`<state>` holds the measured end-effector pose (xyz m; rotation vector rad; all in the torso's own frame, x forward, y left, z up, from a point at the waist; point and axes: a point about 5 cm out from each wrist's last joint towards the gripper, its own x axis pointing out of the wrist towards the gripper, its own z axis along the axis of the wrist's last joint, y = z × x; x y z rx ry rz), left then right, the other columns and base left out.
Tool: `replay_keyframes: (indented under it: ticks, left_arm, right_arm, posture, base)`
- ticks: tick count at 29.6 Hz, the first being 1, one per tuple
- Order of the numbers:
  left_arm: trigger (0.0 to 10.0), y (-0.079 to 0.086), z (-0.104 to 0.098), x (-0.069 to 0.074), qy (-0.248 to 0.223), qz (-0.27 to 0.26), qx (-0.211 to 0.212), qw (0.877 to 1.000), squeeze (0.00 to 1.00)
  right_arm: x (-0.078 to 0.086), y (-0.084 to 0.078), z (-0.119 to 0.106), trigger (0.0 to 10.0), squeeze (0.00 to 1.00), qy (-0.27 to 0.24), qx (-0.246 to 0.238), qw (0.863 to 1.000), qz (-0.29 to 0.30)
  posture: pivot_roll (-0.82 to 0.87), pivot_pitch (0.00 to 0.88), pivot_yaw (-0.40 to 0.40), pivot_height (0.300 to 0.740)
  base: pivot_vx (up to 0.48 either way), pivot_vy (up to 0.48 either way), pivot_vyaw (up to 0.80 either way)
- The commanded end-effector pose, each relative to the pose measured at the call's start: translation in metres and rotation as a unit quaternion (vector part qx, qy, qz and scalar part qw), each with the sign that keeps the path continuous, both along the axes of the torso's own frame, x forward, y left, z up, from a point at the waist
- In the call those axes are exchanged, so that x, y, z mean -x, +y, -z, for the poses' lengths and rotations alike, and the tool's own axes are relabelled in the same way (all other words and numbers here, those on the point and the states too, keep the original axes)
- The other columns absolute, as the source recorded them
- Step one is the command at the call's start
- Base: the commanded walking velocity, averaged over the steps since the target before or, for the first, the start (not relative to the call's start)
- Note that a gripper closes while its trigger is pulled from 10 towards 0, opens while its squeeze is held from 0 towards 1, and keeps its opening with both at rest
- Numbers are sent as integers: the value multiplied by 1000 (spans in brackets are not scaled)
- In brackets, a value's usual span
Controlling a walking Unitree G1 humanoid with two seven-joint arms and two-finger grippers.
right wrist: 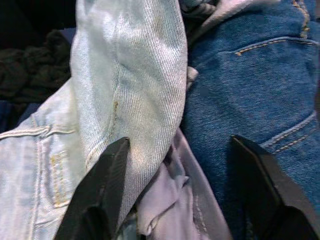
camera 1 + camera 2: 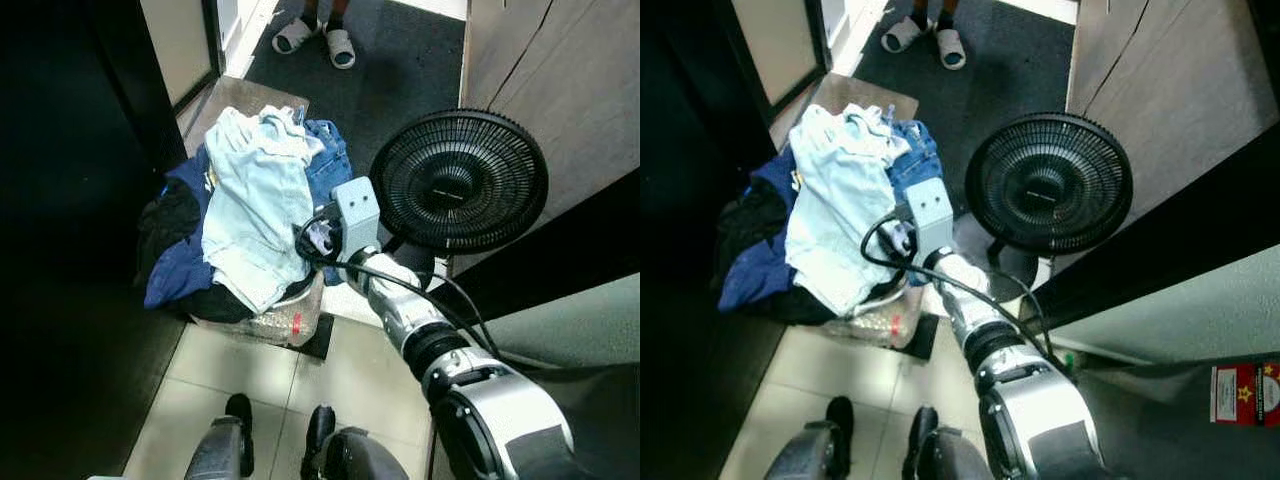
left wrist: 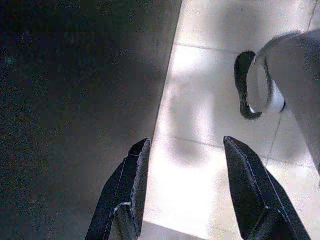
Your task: Clothes washing
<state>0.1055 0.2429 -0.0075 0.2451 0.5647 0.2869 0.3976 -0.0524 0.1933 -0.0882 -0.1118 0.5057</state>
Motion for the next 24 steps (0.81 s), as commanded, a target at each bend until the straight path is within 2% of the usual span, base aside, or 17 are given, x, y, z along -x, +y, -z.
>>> replay_keyframes:
  ticks: [1,3,4,5,9,10,14,15,17,18,19,21,22,24]
  left_arm:
    - [10000,-5,4,11,21,-3,14,1000,0]
    - [10000,-6,0,9,14,-3,18,1000,0]
    - [10000,-11,-8,-1,-10,5,27,1000,0]
    - [10000,-11,-8,-1,-10,5,27,1000,0]
    - [10000,-37,-51,-52,-111,62,46,991,0]
    - [10000,-37,-51,-52,-111,62,46,991,0]
    - [10000,-54,-80,-83,-172,88,62,979,0]
    - [10000,-54,-80,-83,-172,88,62,979,0]
    - [10000,-59,-82,-95,-175,95,63,978,0]
    - [10000,-59,-82,-95,-175,95,63,978,0]
    - [10000,-60,-78,-104,-168,102,56,979,0]
    - [10000,-60,-75,-108,-162,106,50,980,0]
    - [10000,-59,-75,-117,-160,108,45,980,0]
    - [10000,-59,-75,-117,-160,108,45,980,0]
  right_arm:
    - [1,-3,11,10000,0,25,0,1000,8]
    - [1,-2,9,10000,0,22,-1,1000,7]
    - [0,-1,7,10000,0,19,-3,1000,4]
    - [0,-1,7,10000,0,19,-3,1000,4]
    - [1,1,5,10000,0,16,-2,1000,0]
    - [1,1,5,10000,0,16,-2,1000,0]
    - [0,1,4,10000,0,14,-3,1000,-1]
    - [0,1,4,10000,0,14,-3,1000,-1]
    - [0,1,3,10000,0,14,-4,1000,0]
    - [0,1,3,10000,0,14,-4,1000,0]
    - [0,1,4,10000,0,14,-4,1000,0]
    - [0,1,4,10000,0,14,-5,1000,0]
    - [0,0,5,10000,0,15,-4,1000,1]
    - [0,0,5,10000,0,15,-4,1000,1]
  posture:
    - [252,504,-118,740]
    - [252,504,-118,740]
    - [251,498,-123,740]
    - [251,498,-123,740]
    - [246,487,-123,740]
    - [246,487,-123,740]
    - [239,488,-113,740]
    - [239,488,-113,740]
    - [238,491,-109,740]
    - [238,491,-109,740]
    - [226,493,-106,740]
    - [223,493,-105,740]
    - [216,495,-103,740]
    - [216,495,-103,740]
  base:
    - [0,0,0]
    - [0,0,0]
    - [0,0,0]
    - [0,0,0]
    - [0,0,0]
    - [0,0,0]
    - [0,0,0]
    - [0,0,0]
    - [0,0,0]
    - [0,0,0]
    - [0,0,0]
    - [0,0,0]
    - [0,0,0]
    - [0,0,0]
